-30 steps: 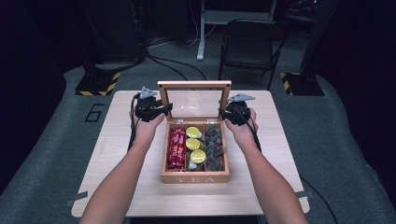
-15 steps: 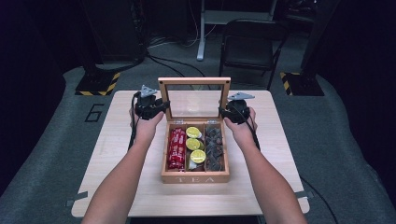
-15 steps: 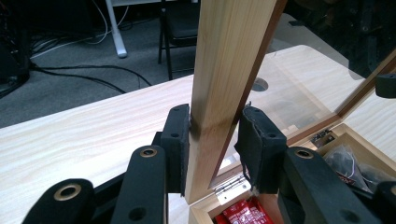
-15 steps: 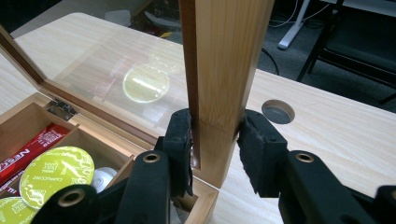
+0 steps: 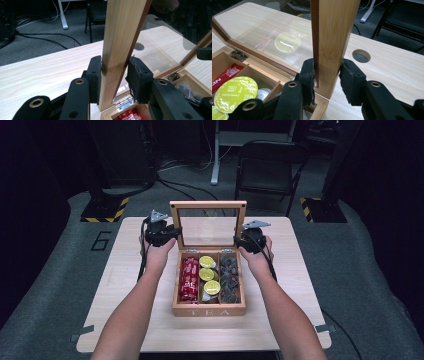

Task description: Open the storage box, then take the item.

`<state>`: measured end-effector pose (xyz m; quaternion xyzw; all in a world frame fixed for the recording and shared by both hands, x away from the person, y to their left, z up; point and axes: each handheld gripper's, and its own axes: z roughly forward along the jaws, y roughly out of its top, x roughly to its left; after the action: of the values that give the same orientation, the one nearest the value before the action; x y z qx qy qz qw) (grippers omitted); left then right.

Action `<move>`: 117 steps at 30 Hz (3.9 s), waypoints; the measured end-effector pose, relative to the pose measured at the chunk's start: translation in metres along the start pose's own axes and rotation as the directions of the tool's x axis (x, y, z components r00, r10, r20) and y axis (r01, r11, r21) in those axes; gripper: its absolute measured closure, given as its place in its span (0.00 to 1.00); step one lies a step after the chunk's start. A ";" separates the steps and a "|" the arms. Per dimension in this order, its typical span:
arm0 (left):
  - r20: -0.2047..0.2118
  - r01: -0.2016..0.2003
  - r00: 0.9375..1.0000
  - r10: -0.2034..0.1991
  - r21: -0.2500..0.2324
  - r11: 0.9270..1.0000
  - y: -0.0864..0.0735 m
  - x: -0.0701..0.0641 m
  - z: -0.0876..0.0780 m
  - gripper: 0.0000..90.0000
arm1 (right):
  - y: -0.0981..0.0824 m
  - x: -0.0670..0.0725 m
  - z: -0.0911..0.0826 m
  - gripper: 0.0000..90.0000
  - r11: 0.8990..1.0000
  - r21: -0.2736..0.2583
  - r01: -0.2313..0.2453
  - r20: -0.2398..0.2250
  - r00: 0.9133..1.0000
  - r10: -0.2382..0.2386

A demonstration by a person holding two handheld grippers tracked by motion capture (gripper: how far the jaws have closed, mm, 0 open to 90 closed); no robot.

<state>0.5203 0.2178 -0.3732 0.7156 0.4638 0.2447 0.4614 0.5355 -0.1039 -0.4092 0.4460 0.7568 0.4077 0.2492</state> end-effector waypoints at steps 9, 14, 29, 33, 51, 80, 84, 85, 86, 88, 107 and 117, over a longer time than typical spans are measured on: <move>0.007 0.014 1.000 -0.014 0.003 1.000 0.000 0.001 0.000 0.71 | 0.000 0.000 0.000 0.72 1.000 0.002 0.012 0.003 1.000 -0.012; 0.006 0.022 1.000 -0.022 0.004 1.000 0.000 0.001 -0.001 0.71 | 0.000 0.000 0.000 0.72 1.000 0.004 0.000 0.000 1.000 0.000; 0.041 0.043 0.998 -0.043 0.013 0.999 -0.005 -0.001 -0.005 0.62 | 0.003 0.000 0.003 0.72 1.000 0.013 -0.020 0.014 1.000 0.020; 0.058 0.040 0.997 -0.042 0.031 0.999 -0.006 -0.006 -0.004 0.56 | 0.004 -0.001 0.006 0.72 1.000 0.018 -0.024 0.016 1.000 0.024; 0.056 0.026 0.998 -0.027 0.023 0.999 -0.007 -0.004 -0.015 0.52 | 0.009 -0.006 0.018 0.71 0.998 0.042 -0.056 0.032 0.998 0.054; 0.031 0.050 0.998 -0.051 0.044 0.998 -0.018 0.008 -0.024 0.49 | -0.003 0.020 -0.007 0.46 1.000 -0.002 0.021 -0.005 1.000 -0.021; 0.047 0.048 0.998 -0.050 0.029 0.998 -0.017 0.005 -0.028 0.49 | -0.007 0.028 -0.017 0.45 1.000 -0.022 0.021 -0.054 0.998 -0.022; 0.045 0.039 0.998 -0.040 0.027 0.999 -0.017 0.003 -0.029 0.49 | -0.008 0.030 -0.020 0.44 0.999 -0.027 0.024 -0.071 0.997 -0.026; 0.049 0.034 0.998 -0.036 0.030 0.999 -0.017 0.002 -0.031 0.49 | -0.010 0.032 -0.023 0.44 0.999 -0.029 0.019 -0.094 0.995 -0.022; 0.053 0.023 0.998 -0.024 0.030 0.999 -0.016 0.000 -0.032 0.49 | -0.011 0.035 -0.027 0.44 1.000 -0.024 0.020 -0.125 0.992 -0.023; 0.071 -0.003 0.997 0.000 0.048 0.999 -0.020 -0.005 -0.036 0.47 | -0.025 0.056 -0.041 0.42 0.998 0.008 0.066 -0.211 0.976 -0.062; 0.078 -0.008 0.997 0.004 0.050 0.999 -0.022 -0.006 -0.039 0.47 | -0.031 0.067 -0.051 0.41 0.994 -0.043 0.104 -0.293 0.949 -0.112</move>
<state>0.4779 0.2326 -0.3744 0.7372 0.4495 0.2065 0.4603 0.4509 -0.0736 -0.4082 0.3346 0.8031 0.4659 0.1615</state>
